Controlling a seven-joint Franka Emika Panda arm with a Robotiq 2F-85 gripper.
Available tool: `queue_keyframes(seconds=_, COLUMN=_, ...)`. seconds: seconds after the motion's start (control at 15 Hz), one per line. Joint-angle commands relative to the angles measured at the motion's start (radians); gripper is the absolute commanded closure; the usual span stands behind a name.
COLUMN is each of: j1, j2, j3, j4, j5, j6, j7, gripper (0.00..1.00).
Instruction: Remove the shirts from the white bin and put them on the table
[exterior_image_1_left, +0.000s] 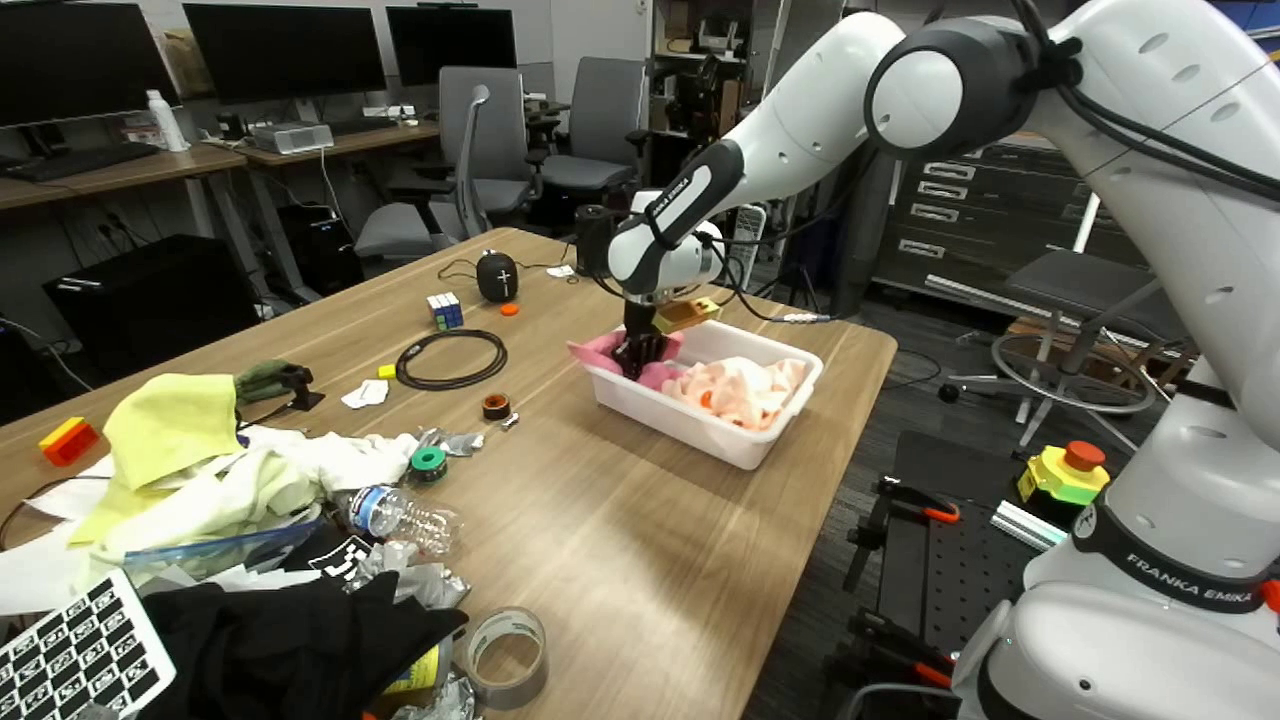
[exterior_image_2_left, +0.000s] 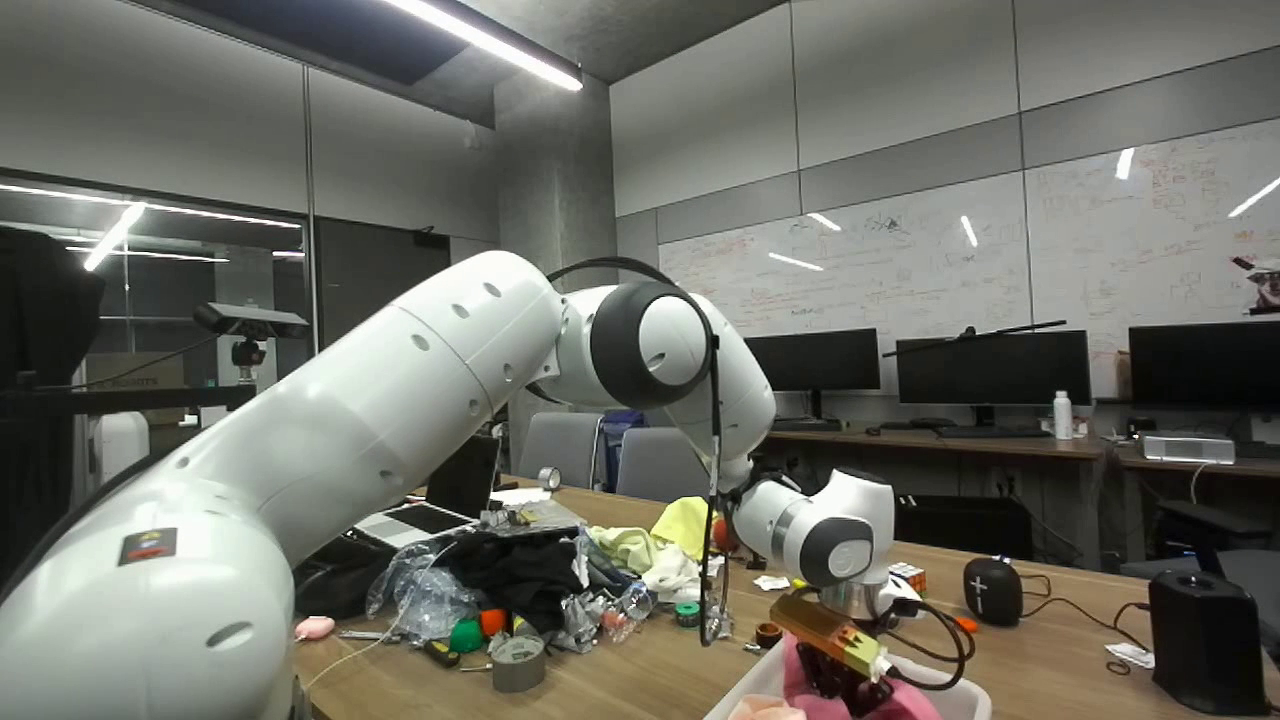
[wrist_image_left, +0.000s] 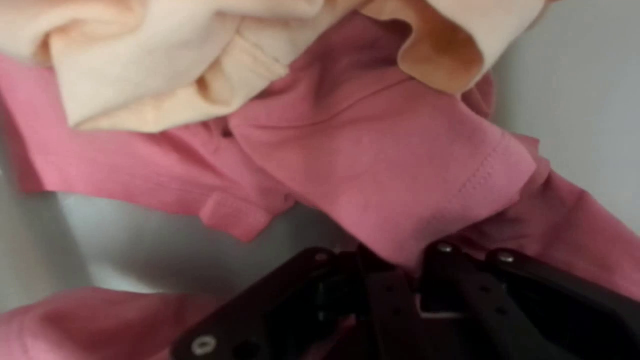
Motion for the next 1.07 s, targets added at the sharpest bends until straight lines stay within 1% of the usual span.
queue_keyframes(seconds=0.0, j1=-0.013, j2=-0.049, j3=0.012, j4=-0.032, j5=0.002, j6=0.022, j7=0.003, gripper=0.98)
queue_keyframes(seconds=0.07, j1=-0.012, j2=-0.072, j3=0.01, j4=-0.049, j5=0.002, j6=0.025, j7=0.004, gripper=0.93)
queue_keyframes(seconds=0.27, j1=-0.007, j2=-0.158, j3=0.0, j4=-0.105, j5=-0.002, j6=0.025, j7=0.015, gripper=0.91)
queue_keyframes(seconds=0.6, j1=0.024, j2=-0.379, j3=-0.021, j4=-0.261, j5=-0.023, j6=0.047, j7=0.021, gripper=0.94)
queue_keyframes(seconds=0.73, j1=0.047, j2=-0.464, j3=-0.033, j4=-0.318, j5=-0.042, j6=0.058, j7=0.028, gripper=0.92)
queue_keyframes(seconds=1.0, j1=0.103, j2=-0.62, j3=-0.049, j4=-0.416, j5=-0.107, j6=0.068, j7=0.057, gripper=0.93)
